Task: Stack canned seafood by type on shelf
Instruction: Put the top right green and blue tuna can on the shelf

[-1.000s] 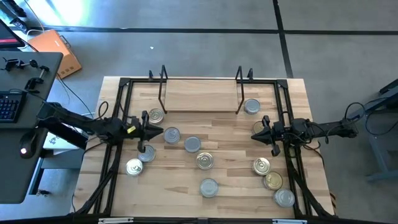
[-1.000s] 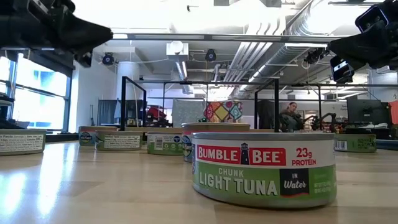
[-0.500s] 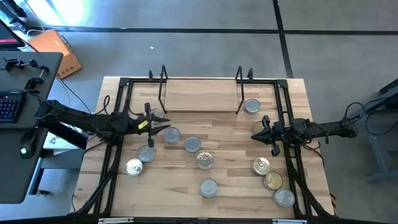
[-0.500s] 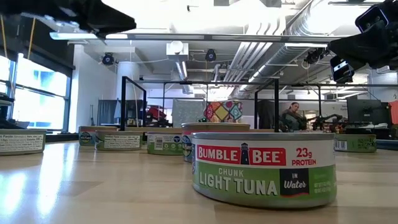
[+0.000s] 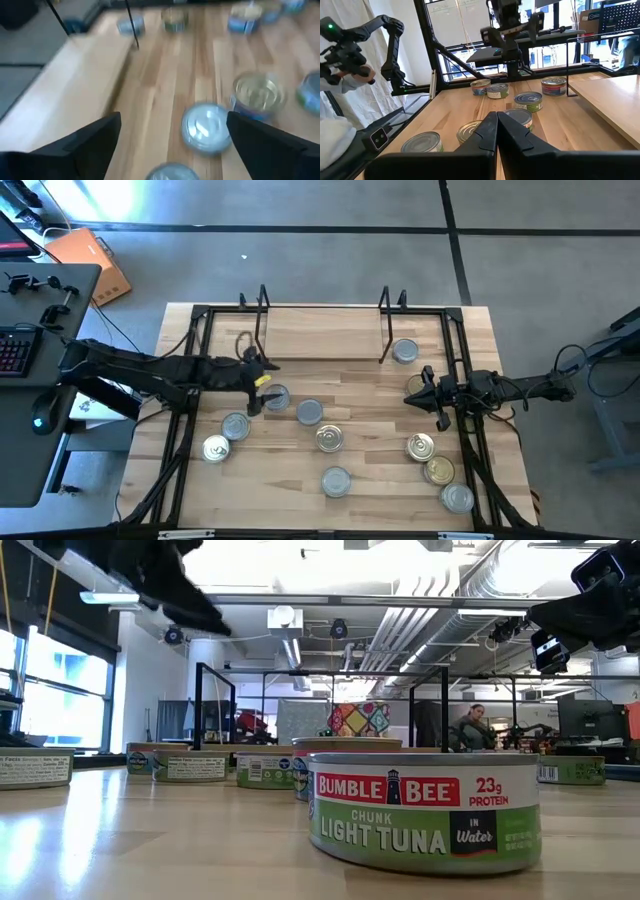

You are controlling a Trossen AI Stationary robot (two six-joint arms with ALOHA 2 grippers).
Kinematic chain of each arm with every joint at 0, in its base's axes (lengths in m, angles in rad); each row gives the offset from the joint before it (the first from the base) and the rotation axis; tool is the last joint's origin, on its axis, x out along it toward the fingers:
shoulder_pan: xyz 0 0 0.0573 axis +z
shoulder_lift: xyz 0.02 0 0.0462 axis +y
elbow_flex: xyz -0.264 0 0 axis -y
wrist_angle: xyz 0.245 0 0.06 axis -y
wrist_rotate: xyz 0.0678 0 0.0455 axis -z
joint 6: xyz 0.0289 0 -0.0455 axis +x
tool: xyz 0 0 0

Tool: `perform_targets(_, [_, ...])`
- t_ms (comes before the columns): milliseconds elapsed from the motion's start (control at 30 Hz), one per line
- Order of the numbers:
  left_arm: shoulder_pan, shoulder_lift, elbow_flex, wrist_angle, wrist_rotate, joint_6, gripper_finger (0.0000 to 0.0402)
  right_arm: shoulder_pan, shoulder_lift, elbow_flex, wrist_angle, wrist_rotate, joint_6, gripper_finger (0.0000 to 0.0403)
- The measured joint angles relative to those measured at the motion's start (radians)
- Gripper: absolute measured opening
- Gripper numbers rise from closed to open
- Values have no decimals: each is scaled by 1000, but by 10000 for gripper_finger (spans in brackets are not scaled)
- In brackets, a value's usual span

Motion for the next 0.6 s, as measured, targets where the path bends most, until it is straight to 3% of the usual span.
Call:
perform_targets(267, [-74, 62, -102, 16, -4, -68, 371, 0, 0, 0, 0, 0, 0, 0])
perform_targets(600, [-147, 3, -430, 423, -150, -131, 370, 0, 0, 0, 0, 0, 0, 0])
